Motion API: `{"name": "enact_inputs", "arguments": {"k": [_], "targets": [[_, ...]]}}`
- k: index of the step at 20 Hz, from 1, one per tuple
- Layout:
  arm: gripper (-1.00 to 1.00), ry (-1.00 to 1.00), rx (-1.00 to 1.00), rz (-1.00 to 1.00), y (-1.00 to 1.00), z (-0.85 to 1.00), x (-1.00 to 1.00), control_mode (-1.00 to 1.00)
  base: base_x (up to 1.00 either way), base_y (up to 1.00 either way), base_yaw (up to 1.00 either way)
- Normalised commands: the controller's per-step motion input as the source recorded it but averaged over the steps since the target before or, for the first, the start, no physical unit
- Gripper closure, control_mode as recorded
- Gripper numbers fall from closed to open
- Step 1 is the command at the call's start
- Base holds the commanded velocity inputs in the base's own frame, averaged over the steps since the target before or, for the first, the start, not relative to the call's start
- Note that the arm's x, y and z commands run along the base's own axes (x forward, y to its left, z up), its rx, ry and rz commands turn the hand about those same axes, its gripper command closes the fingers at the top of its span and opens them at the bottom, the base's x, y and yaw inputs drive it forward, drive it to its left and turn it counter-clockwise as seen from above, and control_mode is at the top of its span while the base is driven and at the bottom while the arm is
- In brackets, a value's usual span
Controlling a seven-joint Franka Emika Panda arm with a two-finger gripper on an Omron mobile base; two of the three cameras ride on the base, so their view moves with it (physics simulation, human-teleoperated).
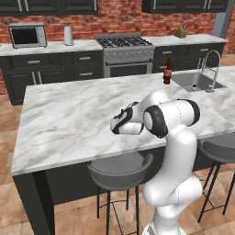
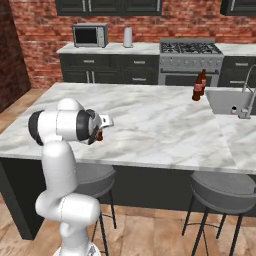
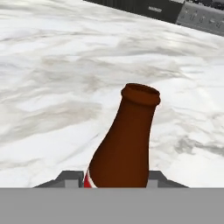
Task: Place the large bottle from the dining counter next to the other large bottle outside the sink, and place the small bottle from the dining counter next to the other small bottle inside the sink.
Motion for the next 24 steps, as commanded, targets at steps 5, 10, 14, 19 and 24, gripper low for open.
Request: {"name": "enact_inputs", "arguments": {"k": [5, 10, 14, 19, 24], "targets": [[1.0, -0.16, -0.05, 0.0, 0.15, 0.43, -0.69, -1.0, 0.0, 0.0, 0.0], [1.0, -0.16, -0.01, 0.0, 0.0, 0.55, -0.59, -1.0, 0.0, 0.0, 0.0], [1.0, -0.15, 0.0, 0.0, -0.02, 0.58, -0.44, -1.0, 0.0, 0.0, 0.0], [1.0, -0.08, 0.0, 0.0, -0.06, 0.36, -0.49, -1.0, 0.0, 0.0, 0.0], [1.0, -0.04, 0.0, 0.0, -0.14, 0.23, -0.59, -1.0, 0.0, 0.0, 0.0]]}}
